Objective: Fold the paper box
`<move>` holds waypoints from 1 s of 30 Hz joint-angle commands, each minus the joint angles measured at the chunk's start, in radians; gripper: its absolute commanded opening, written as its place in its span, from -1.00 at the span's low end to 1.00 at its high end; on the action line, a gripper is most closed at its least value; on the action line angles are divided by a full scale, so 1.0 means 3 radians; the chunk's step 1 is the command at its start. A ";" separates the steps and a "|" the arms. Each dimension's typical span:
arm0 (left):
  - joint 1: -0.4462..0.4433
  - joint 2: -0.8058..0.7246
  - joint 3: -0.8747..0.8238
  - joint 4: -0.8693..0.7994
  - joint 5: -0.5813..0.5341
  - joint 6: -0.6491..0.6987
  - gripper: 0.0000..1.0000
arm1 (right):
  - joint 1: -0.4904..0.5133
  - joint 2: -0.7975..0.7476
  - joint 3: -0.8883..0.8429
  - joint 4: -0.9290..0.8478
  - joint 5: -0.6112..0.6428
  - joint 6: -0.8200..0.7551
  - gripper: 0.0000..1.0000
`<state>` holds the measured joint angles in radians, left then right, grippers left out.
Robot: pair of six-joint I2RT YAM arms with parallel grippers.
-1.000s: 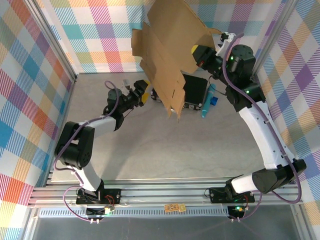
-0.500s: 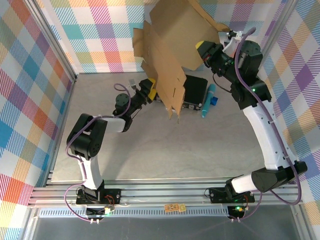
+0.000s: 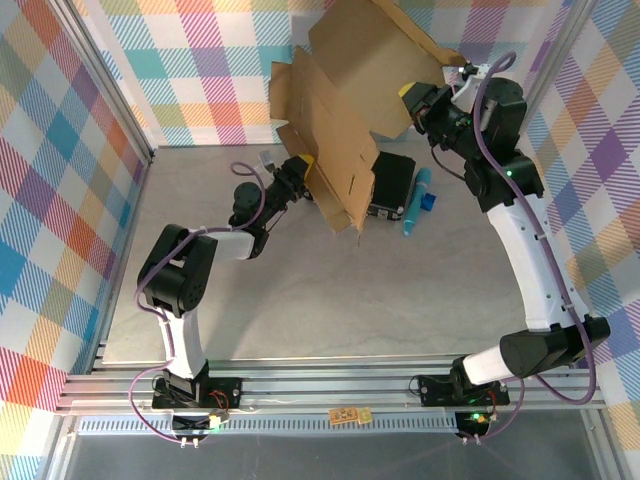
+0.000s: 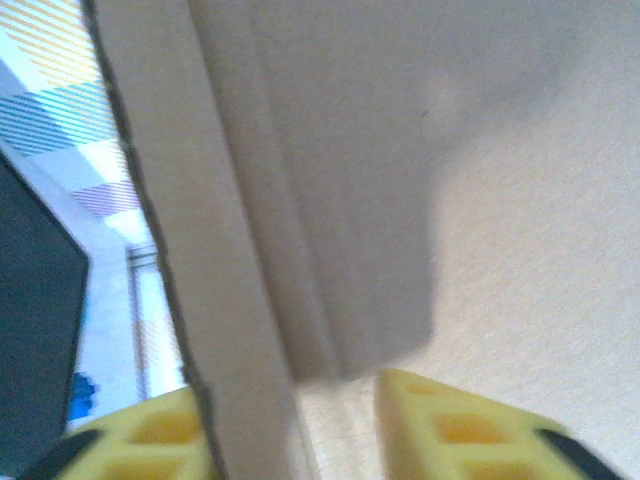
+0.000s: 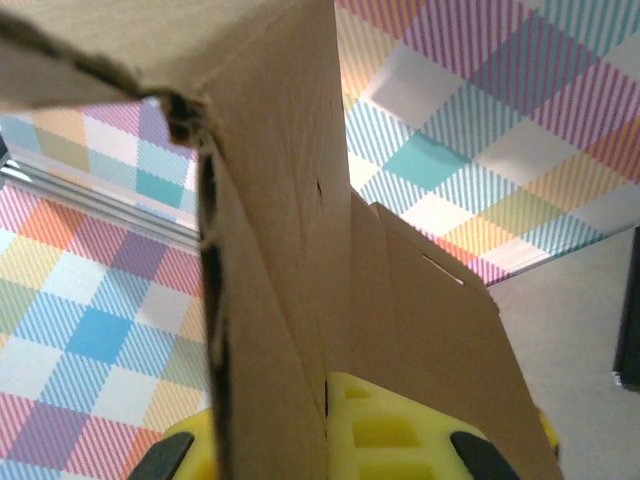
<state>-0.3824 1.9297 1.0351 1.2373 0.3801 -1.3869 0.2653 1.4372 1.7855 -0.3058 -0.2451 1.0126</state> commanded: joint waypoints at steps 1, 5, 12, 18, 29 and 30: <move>0.0047 -0.0258 0.0088 -0.0242 0.0085 0.0103 -0.69 | -0.0086 -0.0071 0.0050 -0.0071 -0.0094 -0.0183 -1.00; 0.0048 -0.0721 0.0460 -0.2423 0.0148 0.0884 -1.00 | -0.0093 -0.0133 -0.0006 -0.0374 0.0033 -0.0433 -1.00; -0.0012 -0.0764 0.2230 -0.7004 -0.1227 0.2844 -1.00 | -0.0092 -0.0349 -0.0213 -0.1756 0.0744 -0.0635 0.27; -0.0191 -0.0822 0.2606 -0.7814 -0.2334 0.4014 -1.00 | -0.0035 -0.0619 -0.0631 -0.2236 0.0972 -0.0087 0.27; -0.0811 -0.0760 0.2870 -0.7484 -0.3859 0.5410 -1.00 | 0.0885 -0.0071 0.0062 -0.2289 0.1144 0.1078 0.30; -0.0807 -0.0752 0.2908 -0.7491 -0.3891 0.5386 -1.00 | 0.0901 -0.0057 0.0106 -0.2389 0.1203 0.1096 0.31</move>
<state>-0.6106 1.6997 1.8645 -1.0080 -0.6540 0.0734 0.5179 1.4025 1.7393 -0.9707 0.0566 1.2301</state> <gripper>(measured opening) 0.054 0.652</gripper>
